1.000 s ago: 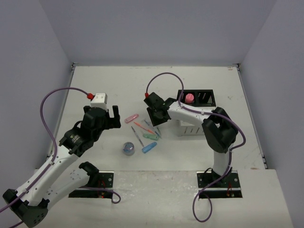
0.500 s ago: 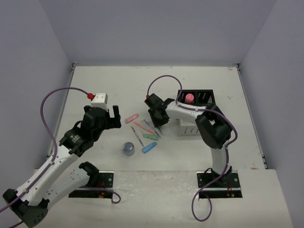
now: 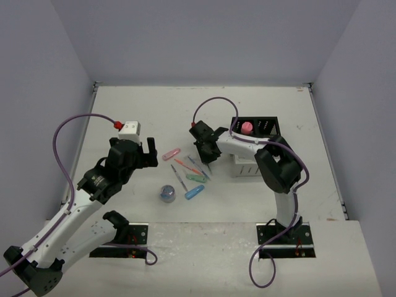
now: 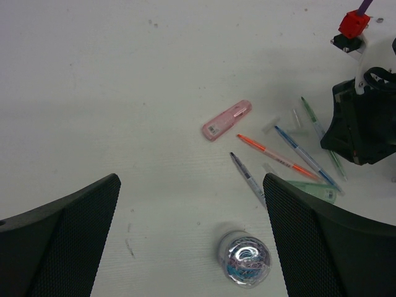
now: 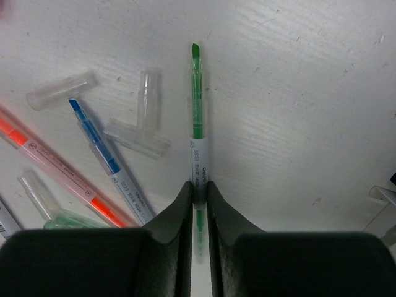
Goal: Sort the stationery into containers
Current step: Pick up the pen from the center of the board, then close the pen cap on the pen.
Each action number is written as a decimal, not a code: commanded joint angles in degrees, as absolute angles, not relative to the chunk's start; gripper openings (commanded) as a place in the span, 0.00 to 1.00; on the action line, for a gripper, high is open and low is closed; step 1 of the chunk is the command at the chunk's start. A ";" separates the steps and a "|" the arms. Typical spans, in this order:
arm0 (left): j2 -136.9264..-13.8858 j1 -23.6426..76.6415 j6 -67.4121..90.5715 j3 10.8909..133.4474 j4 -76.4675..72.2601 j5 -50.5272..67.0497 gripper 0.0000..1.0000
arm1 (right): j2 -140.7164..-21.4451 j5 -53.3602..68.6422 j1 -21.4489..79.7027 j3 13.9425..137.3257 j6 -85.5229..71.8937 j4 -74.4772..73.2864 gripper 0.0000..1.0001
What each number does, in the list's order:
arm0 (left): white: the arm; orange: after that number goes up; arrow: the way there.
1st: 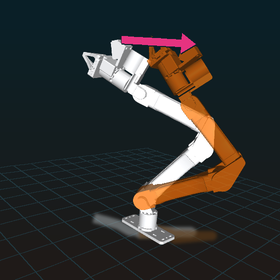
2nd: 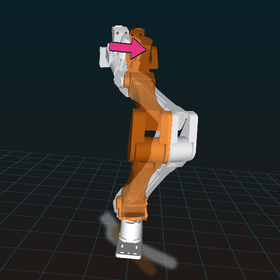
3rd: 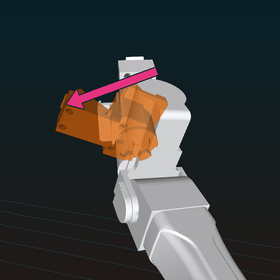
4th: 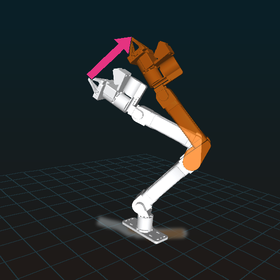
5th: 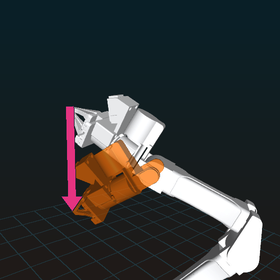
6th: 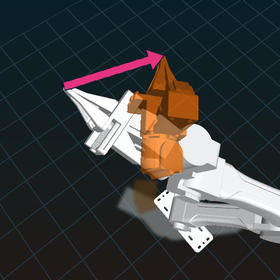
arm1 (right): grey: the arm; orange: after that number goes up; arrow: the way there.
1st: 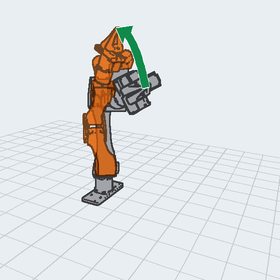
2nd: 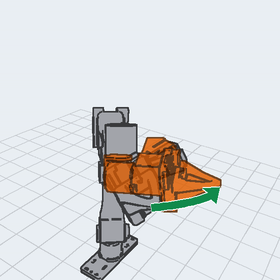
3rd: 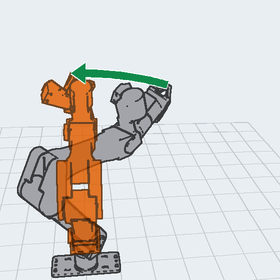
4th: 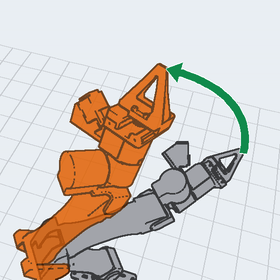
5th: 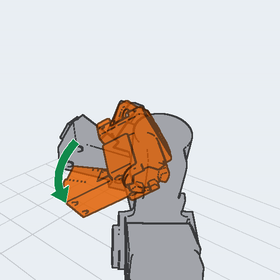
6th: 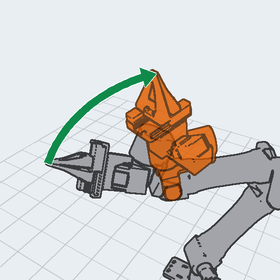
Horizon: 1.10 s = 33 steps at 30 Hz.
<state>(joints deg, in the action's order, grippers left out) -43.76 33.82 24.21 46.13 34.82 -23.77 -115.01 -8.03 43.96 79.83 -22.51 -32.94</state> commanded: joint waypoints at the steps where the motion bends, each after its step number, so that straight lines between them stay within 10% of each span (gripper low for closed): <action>1: -43.59 33.93 22.24 46.45 32.80 -24.54 1.00 | -110.88 -11.03 43.42 79.88 -22.76 -34.37 0.00; 16: -65.54 34.74 30.69 60.88 31.77 -11.85 0.98 | -80.92 -14.30 43.42 75.15 -23.20 -40.18 0.00; 25: -89.09 39.78 27.12 70.87 29.16 -8.22 0.50 | -66.09 -18.47 43.24 72.01 -22.99 -43.82 0.00; 33: -103.29 42.40 31.58 80.83 30.74 -12.25 0.34 | -57.81 -19.34 42.80 65.61 -24.87 -44.51 0.00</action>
